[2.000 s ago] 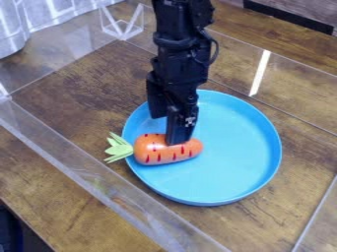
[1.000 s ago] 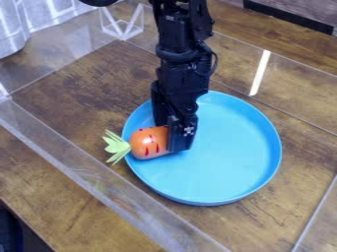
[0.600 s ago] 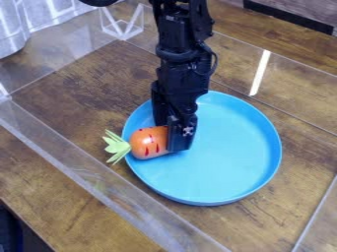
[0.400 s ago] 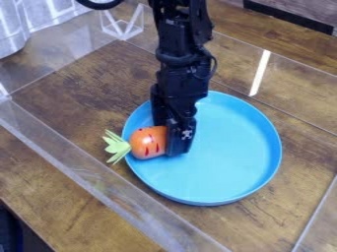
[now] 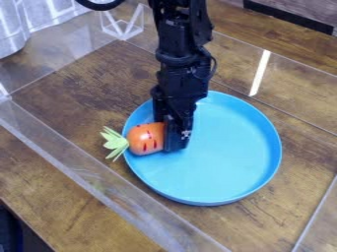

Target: Remove the carrot from inside the blue tray and put it on the table

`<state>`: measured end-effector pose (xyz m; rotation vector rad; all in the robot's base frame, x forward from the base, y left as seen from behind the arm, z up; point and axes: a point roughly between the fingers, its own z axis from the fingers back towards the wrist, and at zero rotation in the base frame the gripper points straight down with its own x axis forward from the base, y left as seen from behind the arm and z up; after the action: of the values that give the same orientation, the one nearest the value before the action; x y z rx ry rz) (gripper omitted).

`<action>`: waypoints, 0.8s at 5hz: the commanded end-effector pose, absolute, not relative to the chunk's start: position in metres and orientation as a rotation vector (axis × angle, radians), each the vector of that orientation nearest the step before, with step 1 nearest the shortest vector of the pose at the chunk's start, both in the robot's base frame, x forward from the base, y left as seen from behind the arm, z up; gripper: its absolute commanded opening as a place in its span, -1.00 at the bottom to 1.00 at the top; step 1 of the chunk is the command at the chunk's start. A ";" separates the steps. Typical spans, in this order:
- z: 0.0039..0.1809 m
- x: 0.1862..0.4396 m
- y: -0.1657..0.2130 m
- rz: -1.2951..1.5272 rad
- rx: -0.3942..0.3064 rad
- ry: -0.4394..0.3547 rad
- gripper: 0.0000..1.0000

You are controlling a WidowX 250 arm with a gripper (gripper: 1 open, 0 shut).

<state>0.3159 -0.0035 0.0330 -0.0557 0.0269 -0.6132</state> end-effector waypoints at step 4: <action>0.049 0.323 0.005 -0.601 -0.058 -0.024 -1.00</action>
<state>0.3144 0.0019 0.0332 -0.0761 0.0296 -0.6068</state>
